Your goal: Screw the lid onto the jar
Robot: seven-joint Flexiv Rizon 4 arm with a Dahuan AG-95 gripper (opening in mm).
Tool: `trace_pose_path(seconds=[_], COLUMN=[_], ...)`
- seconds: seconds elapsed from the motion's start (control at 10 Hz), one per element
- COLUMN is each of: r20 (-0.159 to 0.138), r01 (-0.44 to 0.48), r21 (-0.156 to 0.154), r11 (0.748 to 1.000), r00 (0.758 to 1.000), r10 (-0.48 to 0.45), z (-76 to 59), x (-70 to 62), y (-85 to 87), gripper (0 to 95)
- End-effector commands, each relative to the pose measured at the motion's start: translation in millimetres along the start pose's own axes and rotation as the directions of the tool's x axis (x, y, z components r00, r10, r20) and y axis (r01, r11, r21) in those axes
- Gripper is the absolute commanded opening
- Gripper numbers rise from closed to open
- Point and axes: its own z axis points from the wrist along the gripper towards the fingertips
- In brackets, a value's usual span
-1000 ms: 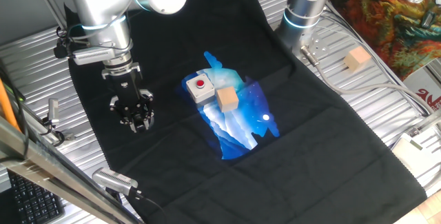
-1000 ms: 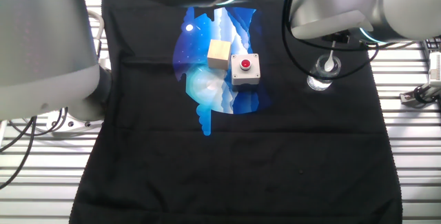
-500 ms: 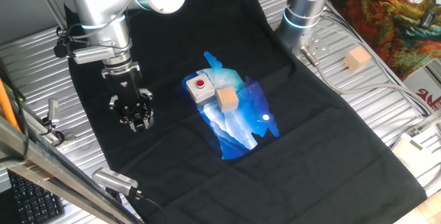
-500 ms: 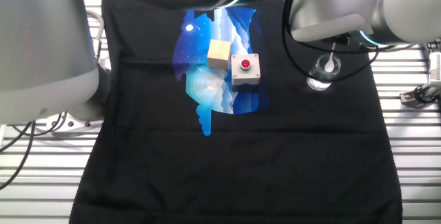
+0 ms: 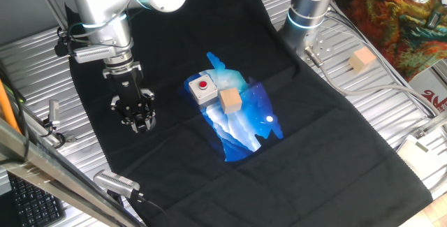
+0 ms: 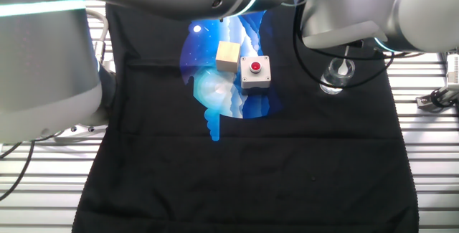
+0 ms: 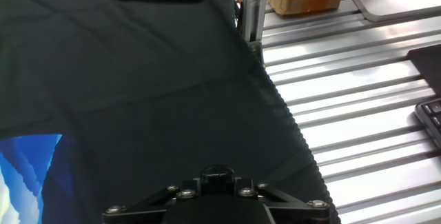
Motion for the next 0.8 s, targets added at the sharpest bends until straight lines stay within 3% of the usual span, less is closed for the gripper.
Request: trace_pose_path(seconds=[0.1, 0.8], r20=[0.004, 0.013], r01=[0.004, 0.019], r21=[0.000, -0.002], r11=[1.000, 1.000], r00=[1.000, 1.000], r10=[-0.004, -0.019], z=[-0.3, -2.0], x=[1.5, 7.8], y=[0.0, 0.5], gripper=[0.0, 0.0])
